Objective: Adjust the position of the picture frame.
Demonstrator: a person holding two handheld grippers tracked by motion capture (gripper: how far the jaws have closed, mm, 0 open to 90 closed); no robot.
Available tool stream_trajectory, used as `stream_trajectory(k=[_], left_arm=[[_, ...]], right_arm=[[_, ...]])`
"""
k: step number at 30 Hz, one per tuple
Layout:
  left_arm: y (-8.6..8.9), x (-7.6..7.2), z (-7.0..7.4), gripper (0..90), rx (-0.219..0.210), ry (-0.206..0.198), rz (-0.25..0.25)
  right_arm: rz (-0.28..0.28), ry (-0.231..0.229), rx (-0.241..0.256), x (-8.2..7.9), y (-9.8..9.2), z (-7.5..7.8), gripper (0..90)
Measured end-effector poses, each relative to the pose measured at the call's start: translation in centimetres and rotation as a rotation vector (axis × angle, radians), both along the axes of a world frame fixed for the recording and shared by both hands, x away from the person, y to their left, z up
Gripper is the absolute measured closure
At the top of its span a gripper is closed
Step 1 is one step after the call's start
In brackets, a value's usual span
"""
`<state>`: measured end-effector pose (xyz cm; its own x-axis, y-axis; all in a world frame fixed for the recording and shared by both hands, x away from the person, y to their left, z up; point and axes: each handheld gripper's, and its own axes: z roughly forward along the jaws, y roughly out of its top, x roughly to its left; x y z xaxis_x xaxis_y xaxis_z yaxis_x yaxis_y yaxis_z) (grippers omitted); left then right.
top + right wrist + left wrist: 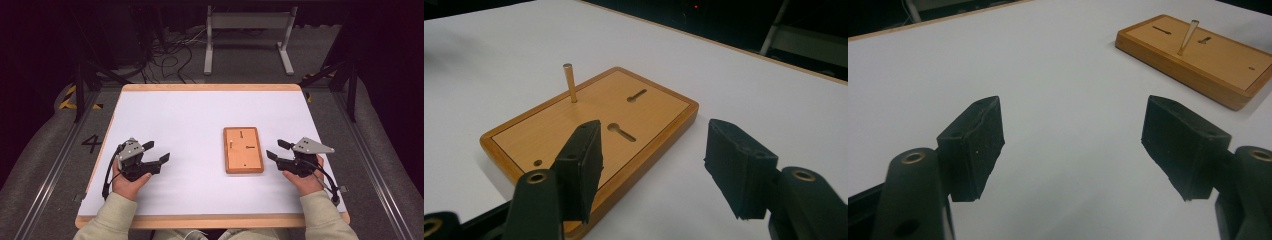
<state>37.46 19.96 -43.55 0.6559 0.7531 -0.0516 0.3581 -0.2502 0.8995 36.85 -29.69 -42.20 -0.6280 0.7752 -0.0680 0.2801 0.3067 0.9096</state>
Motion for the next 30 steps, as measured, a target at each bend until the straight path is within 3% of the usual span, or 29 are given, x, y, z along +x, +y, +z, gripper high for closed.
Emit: stream_trajectory(k=[10, 16, 22, 27, 30], left_arm=[[0.0, 0.0, 0.0, 25.2, 0.002, 0.002, 0.000], [0.0, 0.0, -0.1, 25.2, 0.010, 0.004, 0.003], [0.0, 0.0, -0.1, 25.2, 0.005, 0.007, 0.009], [0.1, -0.1, -0.1, 25.1, 0.002, 0.011, 0.010], [0.2, 0.0, -0.1, 25.2, 0.008, 0.005, 0.005]], right_arm=[[-0.005, -0.010, 0.007, 0.1, 0.0, 0.1, 41.7], [0.000, -0.023, 0.035, 1.0, -0.2, 1.7, 42.3], [0.017, 0.011, 0.042, 2.2, -0.2, 3.4, 42.8], [0.001, 0.053, 0.045, 3.4, -0.2, 4.3, 50.0], [-0.006, 0.062, 0.016, 4.2, -0.1, 4.6, 53.5]])
